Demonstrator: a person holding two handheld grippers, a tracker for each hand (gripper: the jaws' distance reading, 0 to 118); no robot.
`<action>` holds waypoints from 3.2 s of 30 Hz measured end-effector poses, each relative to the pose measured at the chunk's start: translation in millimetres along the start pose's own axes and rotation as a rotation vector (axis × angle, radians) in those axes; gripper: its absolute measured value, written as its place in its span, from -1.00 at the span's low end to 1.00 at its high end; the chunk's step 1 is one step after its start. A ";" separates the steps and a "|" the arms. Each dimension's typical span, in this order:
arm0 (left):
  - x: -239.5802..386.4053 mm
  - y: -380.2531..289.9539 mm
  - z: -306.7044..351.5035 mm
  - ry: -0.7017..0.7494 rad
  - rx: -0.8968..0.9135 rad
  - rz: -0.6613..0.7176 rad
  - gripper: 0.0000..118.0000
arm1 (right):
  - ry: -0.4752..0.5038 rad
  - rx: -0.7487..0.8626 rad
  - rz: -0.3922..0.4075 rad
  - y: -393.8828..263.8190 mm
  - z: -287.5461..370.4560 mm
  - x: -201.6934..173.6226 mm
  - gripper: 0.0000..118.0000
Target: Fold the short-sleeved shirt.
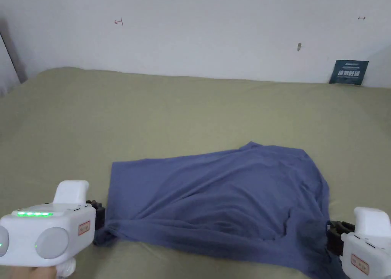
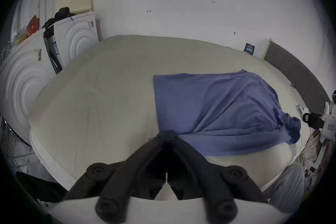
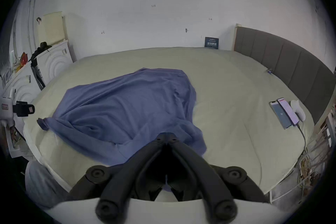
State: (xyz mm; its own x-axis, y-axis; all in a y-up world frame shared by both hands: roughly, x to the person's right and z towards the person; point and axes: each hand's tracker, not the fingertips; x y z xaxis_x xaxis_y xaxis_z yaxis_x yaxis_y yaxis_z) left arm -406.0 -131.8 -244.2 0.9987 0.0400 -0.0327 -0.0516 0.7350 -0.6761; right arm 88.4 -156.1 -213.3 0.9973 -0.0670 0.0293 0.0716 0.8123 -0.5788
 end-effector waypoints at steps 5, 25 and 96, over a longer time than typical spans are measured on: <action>2.5 21.3 -14.7 0.012 0.020 0.009 -1.00 | -0.010 0.041 0.043 15.9 -11.8 -11.8 -1.00; 0.4 134.0 -239.8 0.135 -0.273 -0.030 1.00 | 0.008 -0.004 0.091 57.5 -101.3 -20.5 -1.00; 21.3 290.4 92.7 0.026 0.244 -0.073 -0.99 | -0.035 0.240 0.102 340.4 79.1 62.0 -0.99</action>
State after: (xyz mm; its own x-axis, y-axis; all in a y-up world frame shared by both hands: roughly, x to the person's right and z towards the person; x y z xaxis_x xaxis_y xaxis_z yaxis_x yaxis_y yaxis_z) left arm -400.1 145.3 -373.0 0.9993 -0.0342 -0.0115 0.0245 0.8771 -0.4797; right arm 175.7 162.1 -344.0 0.9992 0.0393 0.0109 -0.0324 0.9282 -0.3706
